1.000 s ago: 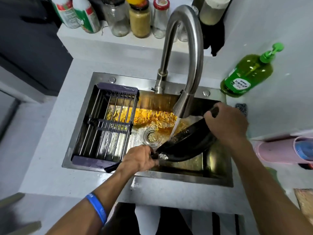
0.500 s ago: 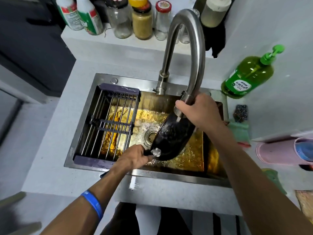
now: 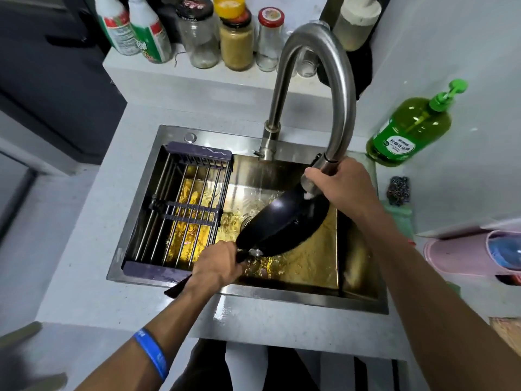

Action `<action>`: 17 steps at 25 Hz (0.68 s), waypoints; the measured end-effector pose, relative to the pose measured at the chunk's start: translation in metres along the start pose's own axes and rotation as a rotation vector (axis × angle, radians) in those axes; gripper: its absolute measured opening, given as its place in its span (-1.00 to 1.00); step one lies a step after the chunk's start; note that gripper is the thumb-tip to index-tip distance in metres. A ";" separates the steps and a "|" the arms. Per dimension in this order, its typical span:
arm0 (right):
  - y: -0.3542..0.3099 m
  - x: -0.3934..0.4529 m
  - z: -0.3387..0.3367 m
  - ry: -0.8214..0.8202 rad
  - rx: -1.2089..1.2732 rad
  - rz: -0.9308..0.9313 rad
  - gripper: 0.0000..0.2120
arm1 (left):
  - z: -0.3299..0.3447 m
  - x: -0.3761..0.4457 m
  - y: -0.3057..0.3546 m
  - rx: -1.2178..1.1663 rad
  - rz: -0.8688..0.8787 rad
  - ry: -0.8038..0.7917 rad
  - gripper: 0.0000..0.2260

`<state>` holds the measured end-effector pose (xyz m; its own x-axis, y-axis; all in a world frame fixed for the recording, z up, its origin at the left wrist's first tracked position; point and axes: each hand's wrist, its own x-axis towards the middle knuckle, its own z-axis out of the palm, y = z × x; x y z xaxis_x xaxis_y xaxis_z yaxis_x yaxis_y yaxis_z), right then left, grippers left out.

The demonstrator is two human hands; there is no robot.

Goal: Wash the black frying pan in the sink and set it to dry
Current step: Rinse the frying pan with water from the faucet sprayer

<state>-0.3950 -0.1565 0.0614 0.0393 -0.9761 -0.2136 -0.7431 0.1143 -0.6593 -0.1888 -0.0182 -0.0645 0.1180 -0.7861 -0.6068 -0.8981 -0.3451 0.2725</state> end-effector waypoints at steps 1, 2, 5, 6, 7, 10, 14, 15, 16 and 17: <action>0.000 0.001 0.000 -0.018 0.017 0.000 -0.79 | 0.000 -0.001 0.003 0.048 0.021 0.057 -0.73; 0.000 0.002 0.000 -0.036 0.031 -0.002 -0.80 | 0.002 -0.001 0.004 0.086 0.033 0.116 -0.72; 0.004 0.008 0.000 -0.046 0.016 -0.019 -0.79 | 0.005 -0.007 0.007 0.149 0.051 0.180 -0.75; 0.006 0.010 -0.002 -0.025 -0.014 -0.021 -0.77 | 0.006 -0.008 0.006 0.155 0.054 0.180 -0.76; 0.009 0.011 -0.006 0.000 -0.060 -0.021 -0.75 | 0.007 -0.007 0.005 0.153 0.064 0.187 -0.77; 0.015 0.009 -0.009 -0.005 -0.166 -0.041 -0.70 | 0.005 -0.006 0.003 0.154 0.098 0.209 -0.80; 0.014 0.010 0.000 -0.134 0.091 -0.013 -0.74 | 0.007 -0.009 -0.001 0.206 0.127 0.235 -0.80; 0.015 0.013 -0.002 -0.124 0.098 -0.009 -0.75 | 0.008 -0.010 -0.003 0.215 0.128 0.238 -0.79; 0.016 0.015 -0.007 -0.093 0.050 -0.008 -0.76 | 0.009 -0.010 -0.005 0.223 0.129 0.249 -0.77; 0.020 0.015 -0.011 -0.047 -0.040 -0.010 -0.75 | 0.009 -0.011 -0.007 0.237 0.131 0.256 -0.76</action>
<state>-0.4163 -0.1711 0.0525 0.0776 -0.9673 -0.2415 -0.7685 0.0963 -0.6326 -0.1876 -0.0027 -0.0667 0.0708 -0.9289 -0.3635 -0.9822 -0.1285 0.1371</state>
